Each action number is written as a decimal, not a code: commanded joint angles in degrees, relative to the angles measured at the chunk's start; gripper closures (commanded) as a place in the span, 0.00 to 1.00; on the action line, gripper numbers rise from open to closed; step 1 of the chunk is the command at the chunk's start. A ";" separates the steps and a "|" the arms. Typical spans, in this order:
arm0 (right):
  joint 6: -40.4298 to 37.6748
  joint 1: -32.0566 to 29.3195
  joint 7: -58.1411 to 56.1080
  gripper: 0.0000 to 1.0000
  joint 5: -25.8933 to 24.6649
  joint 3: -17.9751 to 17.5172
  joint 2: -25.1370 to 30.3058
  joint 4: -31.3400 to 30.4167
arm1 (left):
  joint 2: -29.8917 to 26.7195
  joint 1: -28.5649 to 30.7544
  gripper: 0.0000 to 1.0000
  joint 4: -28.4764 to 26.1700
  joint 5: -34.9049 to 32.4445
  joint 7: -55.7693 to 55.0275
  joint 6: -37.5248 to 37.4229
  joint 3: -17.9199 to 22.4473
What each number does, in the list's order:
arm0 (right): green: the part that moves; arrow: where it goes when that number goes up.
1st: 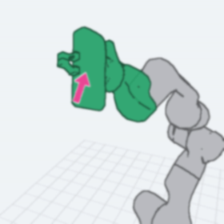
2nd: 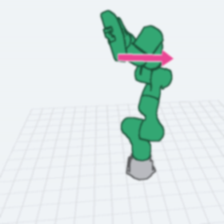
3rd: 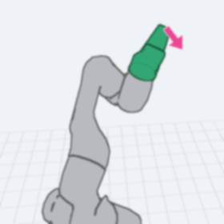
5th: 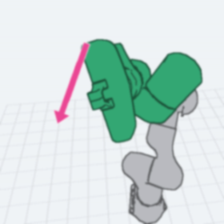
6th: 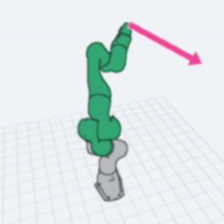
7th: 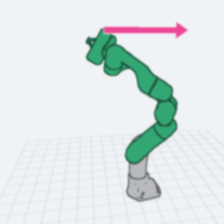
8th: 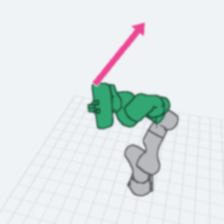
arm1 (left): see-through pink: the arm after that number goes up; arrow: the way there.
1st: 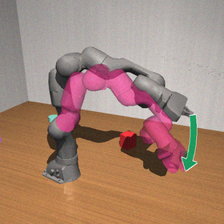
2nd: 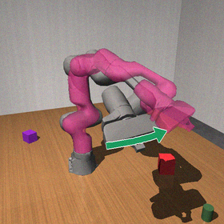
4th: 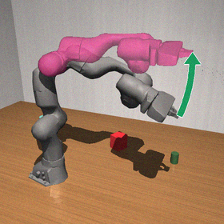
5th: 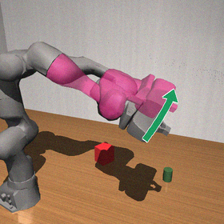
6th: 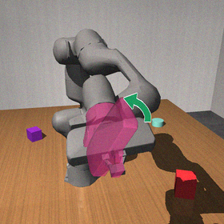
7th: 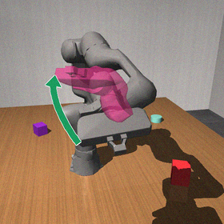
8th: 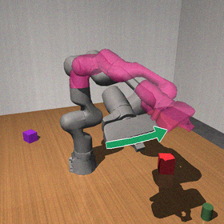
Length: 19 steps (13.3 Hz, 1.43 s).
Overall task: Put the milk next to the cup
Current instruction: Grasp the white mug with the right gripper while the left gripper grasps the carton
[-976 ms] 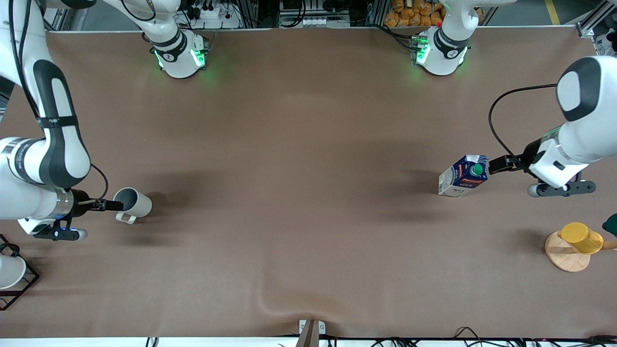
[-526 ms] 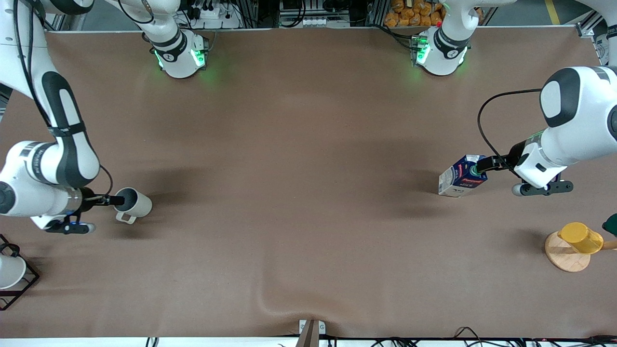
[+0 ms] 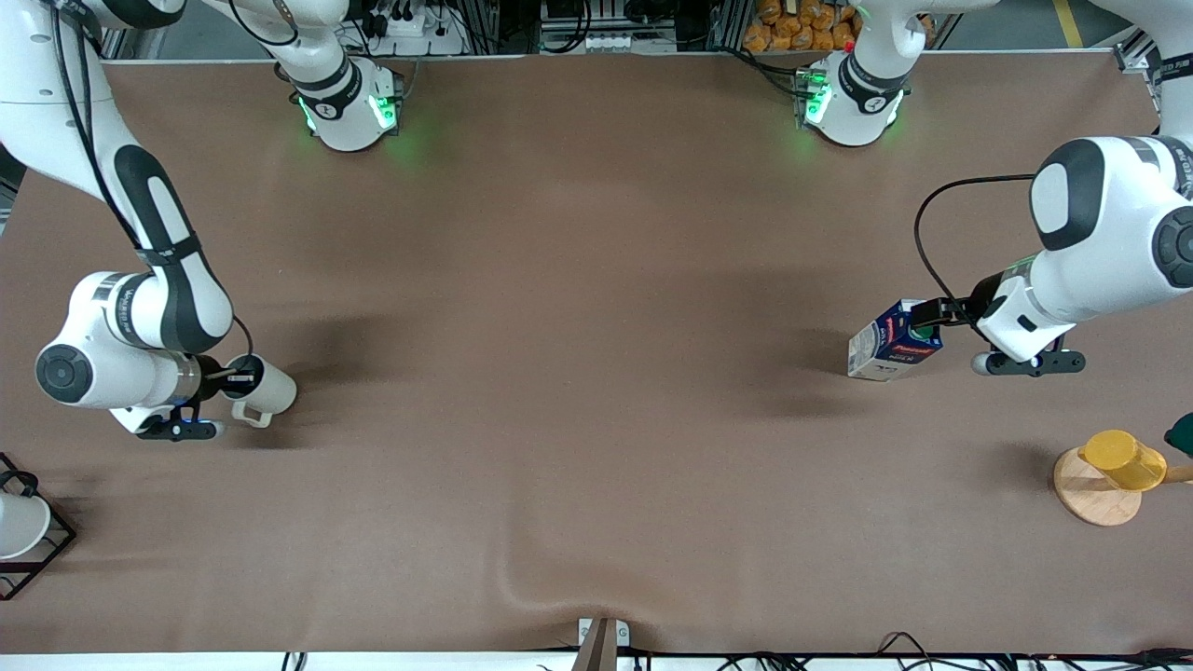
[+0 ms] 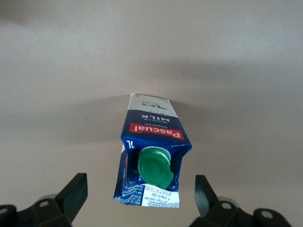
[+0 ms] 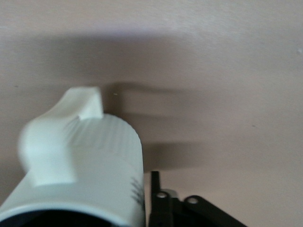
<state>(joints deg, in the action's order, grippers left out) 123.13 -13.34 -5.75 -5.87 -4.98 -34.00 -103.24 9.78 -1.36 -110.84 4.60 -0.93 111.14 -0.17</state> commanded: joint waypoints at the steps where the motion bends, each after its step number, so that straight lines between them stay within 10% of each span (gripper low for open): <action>1: 0.36 1.38 -2.32 1.00 -0.99 -0.38 1.04 -0.74 | 1.72 -0.48 0.00 -0.35 -2.14 1.01 1.71 -0.44; 9: -8.43 3.23 -47.45 1.00 0.24 -0.82 7.46 9.89 | 4.72 -0.40 0.00 -0.35 -3.45 5.21 3.56 -1.32; 15: -10.01 5.69 -73.41 1.00 11.14 -1.79 6.76 15.00 | 4.81 -0.48 0.00 -1.14 -3.46 7.08 2.86 -1.50; 19: -10.02 9.02 -81.69 1.00 11.05 -1.61 6.58 14.91 | 4.98 -0.66 0.23 -0.96 -4.15 6.90 2.86 -1.41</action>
<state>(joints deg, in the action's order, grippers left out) 113.98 -5.53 -83.34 4.25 -6.80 -26.74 -89.69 14.91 -1.93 -111.70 2.25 5.51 114.12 -1.49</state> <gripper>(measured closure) 0.934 0.150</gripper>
